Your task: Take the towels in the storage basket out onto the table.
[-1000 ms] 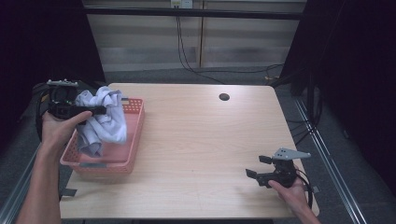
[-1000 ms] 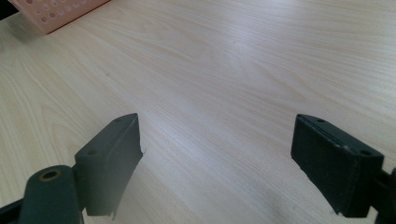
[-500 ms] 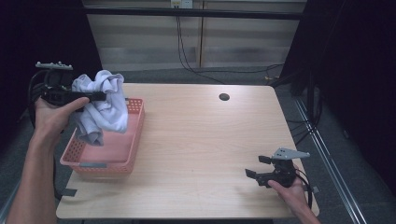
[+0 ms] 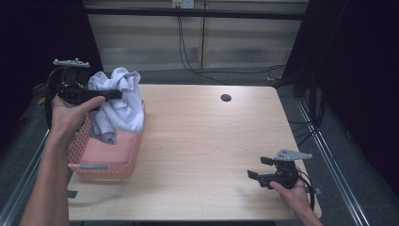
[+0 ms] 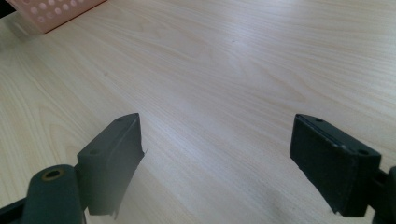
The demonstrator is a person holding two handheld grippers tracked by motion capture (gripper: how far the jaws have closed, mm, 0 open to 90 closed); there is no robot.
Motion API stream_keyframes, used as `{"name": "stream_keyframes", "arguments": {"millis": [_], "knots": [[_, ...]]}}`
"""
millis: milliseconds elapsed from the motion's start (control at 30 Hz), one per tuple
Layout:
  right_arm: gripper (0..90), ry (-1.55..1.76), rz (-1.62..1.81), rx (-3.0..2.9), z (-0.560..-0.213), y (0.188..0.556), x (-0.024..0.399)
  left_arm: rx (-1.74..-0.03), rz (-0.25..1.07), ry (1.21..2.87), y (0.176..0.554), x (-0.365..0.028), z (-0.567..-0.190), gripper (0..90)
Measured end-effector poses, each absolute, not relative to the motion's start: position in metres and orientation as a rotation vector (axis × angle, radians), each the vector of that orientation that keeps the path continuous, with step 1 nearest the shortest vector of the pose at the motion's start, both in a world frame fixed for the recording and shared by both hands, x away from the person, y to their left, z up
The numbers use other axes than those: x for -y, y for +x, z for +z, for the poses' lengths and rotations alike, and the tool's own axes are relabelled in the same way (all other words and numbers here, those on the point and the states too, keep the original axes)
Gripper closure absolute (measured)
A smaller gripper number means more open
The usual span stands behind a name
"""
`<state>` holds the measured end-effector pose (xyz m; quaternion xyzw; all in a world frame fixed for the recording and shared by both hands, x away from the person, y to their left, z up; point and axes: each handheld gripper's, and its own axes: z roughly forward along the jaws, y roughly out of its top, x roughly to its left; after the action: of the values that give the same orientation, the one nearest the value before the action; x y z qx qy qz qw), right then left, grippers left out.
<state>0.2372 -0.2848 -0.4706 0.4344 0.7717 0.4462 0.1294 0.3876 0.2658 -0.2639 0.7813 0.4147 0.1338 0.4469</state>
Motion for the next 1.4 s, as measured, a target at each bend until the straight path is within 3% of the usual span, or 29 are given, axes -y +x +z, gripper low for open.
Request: {"name": "stream_keyframes", "arguments": {"millis": [367,733,1033,1400], "knots": [[16.6,1.262,1.293,-2.25,-0.471,0.237,0.284,-0.93,0.316,1.959,0.391,-0.219,-0.243,49.6],[16.6,1.258,1.298,-2.248,-0.471,0.237,0.285,-0.84,0.247,2.023,0.391,-0.156,-0.262,48.9],[16.6,1.26,1.291,-2.255,-0.471,0.237,0.285,-0.767,0.126,2.106,0.389,-0.1,-0.311,47.4],[16.7,1.255,1.294,-2.244,-0.47,0.236,0.288,-0.712,0.001,2.212,0.375,-0.044,-0.4,44.7]]}}
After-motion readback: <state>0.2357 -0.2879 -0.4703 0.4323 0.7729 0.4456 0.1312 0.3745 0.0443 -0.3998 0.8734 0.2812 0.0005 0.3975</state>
